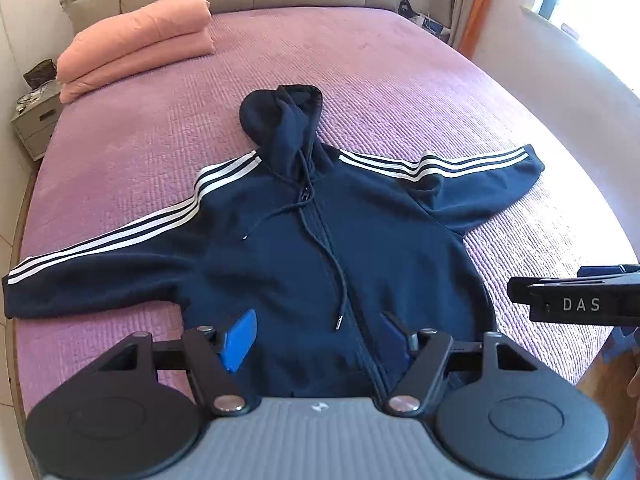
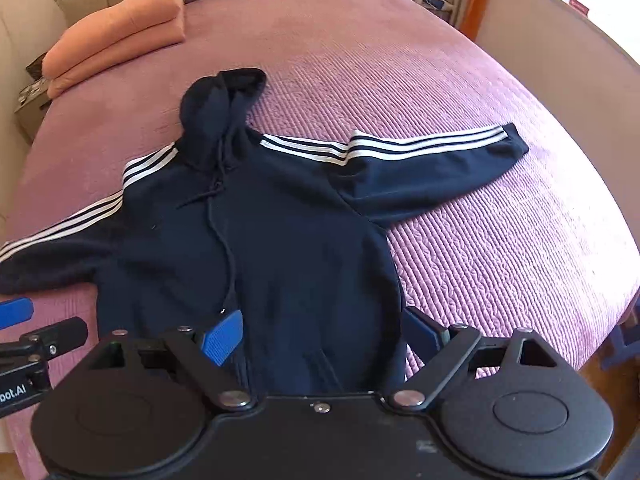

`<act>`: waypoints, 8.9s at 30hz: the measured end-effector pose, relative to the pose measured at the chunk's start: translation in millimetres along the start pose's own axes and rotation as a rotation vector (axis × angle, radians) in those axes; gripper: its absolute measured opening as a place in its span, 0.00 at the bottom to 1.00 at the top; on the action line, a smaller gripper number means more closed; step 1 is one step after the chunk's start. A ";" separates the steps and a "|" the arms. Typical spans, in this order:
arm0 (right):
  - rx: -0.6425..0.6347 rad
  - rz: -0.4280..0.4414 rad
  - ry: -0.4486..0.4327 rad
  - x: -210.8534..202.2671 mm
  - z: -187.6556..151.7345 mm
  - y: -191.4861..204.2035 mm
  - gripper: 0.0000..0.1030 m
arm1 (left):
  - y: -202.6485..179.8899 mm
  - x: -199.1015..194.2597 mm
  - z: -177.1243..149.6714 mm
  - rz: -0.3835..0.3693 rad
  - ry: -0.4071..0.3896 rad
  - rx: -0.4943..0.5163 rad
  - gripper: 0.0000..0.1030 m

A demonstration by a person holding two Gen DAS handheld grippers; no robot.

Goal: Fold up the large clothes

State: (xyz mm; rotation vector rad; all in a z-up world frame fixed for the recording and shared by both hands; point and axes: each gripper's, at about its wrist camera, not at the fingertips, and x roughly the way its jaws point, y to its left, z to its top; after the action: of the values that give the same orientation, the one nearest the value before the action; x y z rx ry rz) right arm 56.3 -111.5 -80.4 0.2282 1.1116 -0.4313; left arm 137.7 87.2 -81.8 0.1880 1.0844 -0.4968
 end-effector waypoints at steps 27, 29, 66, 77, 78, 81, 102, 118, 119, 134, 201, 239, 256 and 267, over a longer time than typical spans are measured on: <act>0.455 0.080 -0.051 302.6 161.2 -336.4 0.99 | -111.2 102.5 45.3 0.068 0.045 -0.173 0.73; 0.537 0.074 -0.061 327.3 176.3 -370.4 0.98 | -112.4 116.1 46.9 0.110 0.040 -0.180 0.73; 0.123 0.220 -0.467 222.5 161.5 -152.3 0.16 | 29.1 164.3 -61.1 0.306 0.014 -0.363 0.69; -0.172 0.521 -0.571 133.0 98.4 140.1 0.20 | 163.6 122.3 -97.0 0.319 -0.035 -0.495 0.73; -0.203 0.539 -0.547 134.5 89.6 166.1 0.31 | 174.9 120.1 -98.9 0.326 -0.037 -0.505 0.73; -0.442 0.630 -0.385 149.6 52.2 248.7 0.78 | 209.8 115.4 -106.5 0.354 -0.046 -0.521 0.73; -0.458 0.369 -0.133 258.0 -0.9 285.1 0.31 | 452.7 164.5 -87.1 0.468 -0.228 -1.020 0.76; -0.310 0.414 -0.103 206.0 -20.2 215.0 0.34 | 520.1 205.6 -65.8 0.544 -0.271 -1.061 0.06; -0.298 0.413 -0.102 206.8 -22.4 212.4 0.34 | 515.3 201.0 -61.4 0.531 -0.282 -1.037 0.06; -0.183 0.374 -0.145 186.7 -16.8 135.4 0.34 | 255.6 76.6 23.2 0.326 -0.707 -0.320 0.06; -0.105 0.265 0.005 305.0 96.5 19.3 0.05 | 145.3 286.0 26.5 0.138 -0.216 -0.213 0.51; 0.406 0.663 0.109 459.5 396.6 141.4 0.86 | 115.6 302.8 11.2 0.138 -0.280 0.048 0.96; 0.162 1.127 -0.373 246.2 342.3 85.4 0.28 | 125.7 271.2 9.0 0.152 -0.272 -0.055 0.71; -0.013 1.252 -0.358 126.9 203.6 39.7 0.40 | 140.9 190.1 -19.3 0.186 -0.332 -0.180 0.71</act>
State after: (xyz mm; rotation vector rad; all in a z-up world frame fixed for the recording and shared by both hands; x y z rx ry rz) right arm 287.1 -183.0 -108.3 0.7370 0.4566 0.6360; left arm 259.8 162.0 -271.2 0.0439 0.7726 -0.2499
